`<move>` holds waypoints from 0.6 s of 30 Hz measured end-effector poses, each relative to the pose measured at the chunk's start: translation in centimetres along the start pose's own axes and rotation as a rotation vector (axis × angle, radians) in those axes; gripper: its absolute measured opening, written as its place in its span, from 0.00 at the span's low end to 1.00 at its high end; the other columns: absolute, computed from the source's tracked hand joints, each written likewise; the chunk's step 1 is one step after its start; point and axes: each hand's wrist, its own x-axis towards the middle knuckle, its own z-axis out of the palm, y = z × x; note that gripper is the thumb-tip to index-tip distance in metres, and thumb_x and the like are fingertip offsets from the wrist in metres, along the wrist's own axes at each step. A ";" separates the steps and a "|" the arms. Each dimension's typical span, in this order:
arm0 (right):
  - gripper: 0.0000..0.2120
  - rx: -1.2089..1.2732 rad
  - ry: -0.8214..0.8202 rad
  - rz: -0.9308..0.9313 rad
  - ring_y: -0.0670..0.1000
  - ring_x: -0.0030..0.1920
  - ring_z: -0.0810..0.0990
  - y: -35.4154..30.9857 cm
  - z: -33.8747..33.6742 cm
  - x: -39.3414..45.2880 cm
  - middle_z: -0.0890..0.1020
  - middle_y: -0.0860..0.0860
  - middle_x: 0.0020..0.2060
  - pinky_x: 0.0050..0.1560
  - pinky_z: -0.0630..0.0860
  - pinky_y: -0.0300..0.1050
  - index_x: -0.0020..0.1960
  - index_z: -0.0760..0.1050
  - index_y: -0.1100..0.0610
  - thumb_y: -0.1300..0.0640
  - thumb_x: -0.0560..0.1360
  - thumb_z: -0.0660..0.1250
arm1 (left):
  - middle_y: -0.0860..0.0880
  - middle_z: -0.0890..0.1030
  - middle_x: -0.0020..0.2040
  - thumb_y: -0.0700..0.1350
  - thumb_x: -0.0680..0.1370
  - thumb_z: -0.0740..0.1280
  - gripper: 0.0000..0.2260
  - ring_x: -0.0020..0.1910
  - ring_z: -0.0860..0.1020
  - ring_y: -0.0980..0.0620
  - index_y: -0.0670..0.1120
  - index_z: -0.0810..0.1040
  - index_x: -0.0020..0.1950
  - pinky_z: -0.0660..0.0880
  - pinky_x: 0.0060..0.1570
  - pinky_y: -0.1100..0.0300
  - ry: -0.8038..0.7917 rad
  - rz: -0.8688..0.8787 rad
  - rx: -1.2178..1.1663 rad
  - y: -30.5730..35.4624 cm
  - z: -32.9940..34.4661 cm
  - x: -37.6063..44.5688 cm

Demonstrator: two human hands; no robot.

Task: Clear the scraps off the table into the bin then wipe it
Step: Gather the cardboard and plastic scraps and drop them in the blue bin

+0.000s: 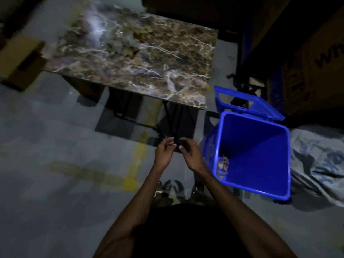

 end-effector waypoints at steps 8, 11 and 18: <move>0.18 -0.282 -0.113 -0.338 0.52 0.60 0.79 -7.5 5.3 5.6 0.80 0.52 0.63 0.59 0.76 0.46 0.69 0.77 0.56 0.53 0.80 0.67 | 0.51 0.83 0.55 0.39 0.80 0.71 0.12 0.55 0.81 0.53 0.44 0.81 0.64 0.71 0.48 0.75 0.252 0.024 0.010 2.0 -8.7 2.3; 0.19 -0.316 -0.140 -0.381 0.53 0.61 0.80 -8.9 7.0 8.7 0.79 0.52 0.64 0.60 0.77 0.50 0.69 0.76 0.55 0.54 0.79 0.67 | 0.49 0.82 0.58 0.40 0.77 0.72 0.15 0.57 0.79 0.51 0.46 0.81 0.64 0.72 0.54 0.67 0.287 0.128 0.167 2.8 -10.6 4.5; 0.20 -0.337 -0.218 -0.420 0.59 0.61 0.79 -11.9 11.4 19.2 0.78 0.55 0.63 0.60 0.77 0.56 0.70 0.74 0.54 0.50 0.80 0.62 | 0.46 0.83 0.58 0.41 0.79 0.73 0.13 0.57 0.80 0.49 0.43 0.81 0.63 0.72 0.55 0.61 0.312 0.099 0.201 5.1 -15.7 13.1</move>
